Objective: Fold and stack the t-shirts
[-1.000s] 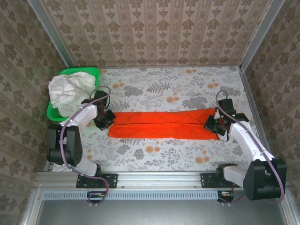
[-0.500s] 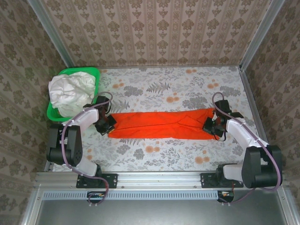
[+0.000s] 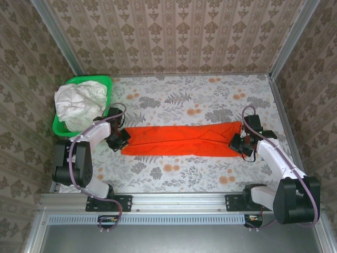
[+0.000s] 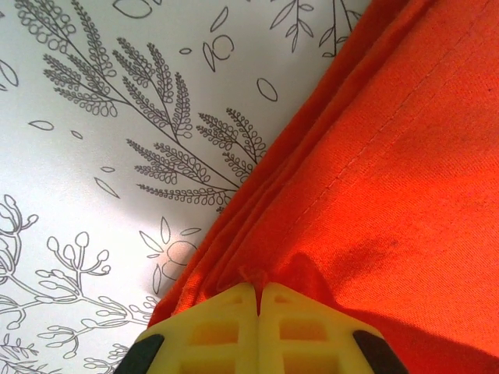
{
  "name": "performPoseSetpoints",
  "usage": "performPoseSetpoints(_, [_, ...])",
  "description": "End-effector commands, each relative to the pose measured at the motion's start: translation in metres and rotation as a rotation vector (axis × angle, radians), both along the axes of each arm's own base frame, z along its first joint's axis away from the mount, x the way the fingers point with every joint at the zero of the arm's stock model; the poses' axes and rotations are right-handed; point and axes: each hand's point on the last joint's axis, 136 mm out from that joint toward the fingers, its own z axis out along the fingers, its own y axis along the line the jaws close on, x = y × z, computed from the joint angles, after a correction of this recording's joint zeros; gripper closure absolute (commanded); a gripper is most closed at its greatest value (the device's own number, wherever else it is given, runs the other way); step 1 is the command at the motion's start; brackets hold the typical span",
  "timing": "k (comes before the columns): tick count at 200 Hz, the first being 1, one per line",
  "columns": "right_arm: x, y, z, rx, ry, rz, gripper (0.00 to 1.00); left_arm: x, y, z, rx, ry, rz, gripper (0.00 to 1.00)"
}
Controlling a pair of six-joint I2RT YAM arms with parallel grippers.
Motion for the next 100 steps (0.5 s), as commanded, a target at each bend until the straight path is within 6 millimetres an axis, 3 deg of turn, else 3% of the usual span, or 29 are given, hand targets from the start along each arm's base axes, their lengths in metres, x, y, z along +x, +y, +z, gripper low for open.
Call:
performPoseSetpoints(1, [-0.013, 0.004, -0.017, 0.026, 0.085, -0.013, 1.00, -0.006, 0.002, -0.009, 0.015, 0.038, 0.005, 0.97])
performPoseSetpoints(24, [-0.023, 0.002, -0.022, 0.010, 0.154, -0.011, 1.00, -0.005, 0.003, -0.011, 0.020, 0.036, 0.010, 1.00])
performPoseSetpoints(48, [-0.026, -0.001, -0.013, -0.009, 0.131, -0.010, 1.00, 0.001, 0.003, -0.006, 0.027, 0.029, 0.001, 1.00])
performPoseSetpoints(91, [-0.032, -0.009, -0.002, -0.045, 0.089, -0.048, 1.00, 0.009, 0.011, 0.013, 0.059, -0.035, 0.012, 1.00])
performPoseSetpoints(100, [-0.035, -0.008, -0.006, -0.040, 0.101, -0.047, 1.00, 0.009, 0.012, 0.012, 0.061, -0.032, 0.017, 0.93])
